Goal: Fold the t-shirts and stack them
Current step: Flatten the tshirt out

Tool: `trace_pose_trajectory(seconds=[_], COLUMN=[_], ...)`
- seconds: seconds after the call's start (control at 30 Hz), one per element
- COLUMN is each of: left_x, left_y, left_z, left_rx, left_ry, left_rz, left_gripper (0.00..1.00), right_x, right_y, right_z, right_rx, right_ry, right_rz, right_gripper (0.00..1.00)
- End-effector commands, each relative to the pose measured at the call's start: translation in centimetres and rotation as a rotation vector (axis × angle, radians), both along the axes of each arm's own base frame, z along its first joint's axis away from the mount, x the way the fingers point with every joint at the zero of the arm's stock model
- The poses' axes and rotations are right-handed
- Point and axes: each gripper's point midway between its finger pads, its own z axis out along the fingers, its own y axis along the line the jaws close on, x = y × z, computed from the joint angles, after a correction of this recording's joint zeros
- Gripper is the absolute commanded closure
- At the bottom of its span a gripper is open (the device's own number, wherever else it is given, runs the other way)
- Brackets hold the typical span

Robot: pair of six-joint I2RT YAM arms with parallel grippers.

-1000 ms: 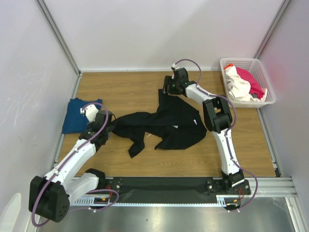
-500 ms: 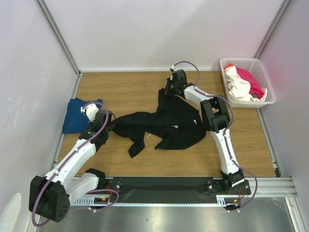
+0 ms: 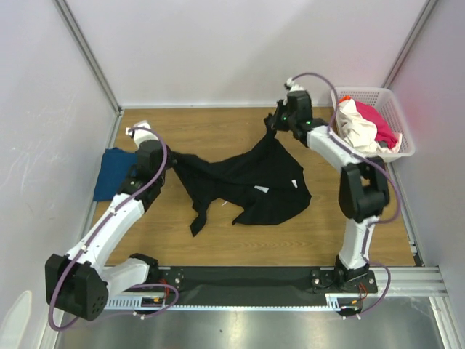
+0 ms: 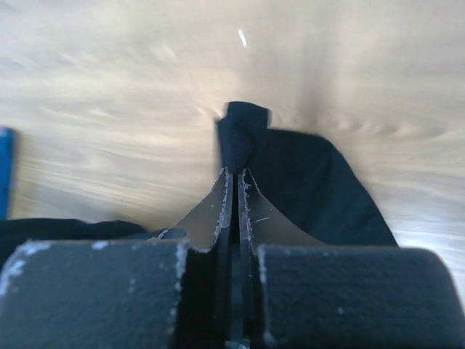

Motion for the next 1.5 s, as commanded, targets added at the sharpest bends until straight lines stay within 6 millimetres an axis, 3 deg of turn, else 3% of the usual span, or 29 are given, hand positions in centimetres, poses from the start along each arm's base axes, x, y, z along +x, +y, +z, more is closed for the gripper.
trace_pose_trajectory(seconds=[0.0, 0.07, 0.1, 0.17, 0.2, 0.3, 0.33, 0.43, 0.6, 0.73, 0.87, 0.9, 0.97, 1.0, 1.03, 1.07, 1.13, 1.17, 1.3, 1.33, 1.4, 1.47], left_x=[2.3, 2.5, 2.5, 2.3, 2.0, 1.4, 0.9, 0.5, 1.5, 4.3, 8.4, 9.8, 11.9, 13.2, 13.8, 14.6, 16.0, 16.6, 18.3, 18.4, 18.6, 17.6], left_y=[-1.3, -1.6, -1.8, -2.0, -2.2, -2.6, -2.5, -2.1, -0.5, -0.1, 0.4, 1.0, 1.1, 1.7, 2.0, 2.2, 3.0, 2.9, 3.5, 3.6, 3.6, 3.6], left_z=[7.7, 9.2, 9.9, 11.3, 11.8, 12.0, 11.3, 9.2, 4.7, 1.7, 0.4, 1.2, -1.3, -0.6, -1.1, -3.4, -3.9, -4.9, -5.5, -5.5, -4.8, -4.8], left_rx=[0.036, 0.047, 0.044, 0.042, 0.041, 0.032, 0.025, -0.003, 0.026, 0.088, 0.104, 0.087, 0.078, 0.07, 0.07, 0.073, 0.071, 0.064, 0.058, 0.064, 0.075, 0.056], left_ry=[-0.212, -0.238, -0.263, -0.31, -0.321, -0.312, -0.279, -0.221, -0.108, -0.055, 0.004, -0.01, 0.051, 0.038, 0.049, 0.103, 0.112, 0.127, 0.127, 0.133, 0.135, 0.169], left_rz=[-0.109, -0.13, -0.14, -0.157, -0.172, -0.203, -0.202, -0.165, -0.052, -0.01, 0.007, 0.023, 0.012, 0.028, 0.031, 0.028, 0.034, 0.01, -0.016, -0.021, -0.026, -0.018], left_gripper=[1.0, 1.0, 1.0, 1.0, 1.0, 1.0, 1.0, 1.0, 1.0, 1.0, 1.0, 1.0, 1.0, 1.0, 1.0, 1.0, 1.0, 0.98, 0.53, 0.3, 0.11, 0.07], right_x=[-0.9, -2.1, -2.9, -4.1, -5.1, -6.9, -7.8, -9.2, -9.1, -6.5, -2.0, -1.0, 1.7, 2.7, 3.9, 5.0, 6.6, 7.2, 8.7, 8.9, 9.1, 9.0], right_y=[-2.1, -2.7, -3.4, -4.6, -5.2, -6.6, -6.9, -7.3, -8.1, -8.5, -9.4, -9.5, -9.4, -9.7, -9.1, -8.9, -8.1, -7.9, -7.2, -7.1, -7.1, -7.1], right_z=[9.2, 10.7, 12.7, 13.8, 15.5, 15.6, 15.8, 14.2, 8.9, 5.9, 5.5, 5.1, 4.3, 4.1, 5.2, 2.5, 2.6, 0.5, -1.2, -1.4, -1.7, -1.7], right_rx=[-0.019, -0.027, -0.024, -0.043, -0.046, -0.071, -0.072, -0.074, -0.112, -0.085, -0.046, -0.048, -0.055, -0.054, -0.033, -0.044, -0.023, -0.026, -0.011, -0.01, -0.013, -0.015], right_ry=[-0.209, -0.229, -0.266, -0.273, -0.304, -0.283, -0.274, -0.23, -0.114, -0.052, -0.052, -0.046, -0.048, -0.048, -0.072, -0.025, -0.033, -0.001, 0.006, 0.006, 0.012, 0.018], right_rz=[-0.053, -0.062, -0.08, -0.113, -0.122, -0.151, -0.153, -0.155, -0.186, -0.19, -0.193, -0.195, -0.19, -0.194, -0.171, -0.16, -0.129, -0.12, -0.096, -0.095, -0.095, -0.095], right_gripper=[1.0, 1.0, 1.0, 1.0, 1.0, 1.0, 1.0, 1.0, 1.0, 1.0, 1.0, 1.0, 1.0, 1.0, 1.0, 1.0, 1.0, 1.0, 1.0, 1.0, 1.0, 1.0])
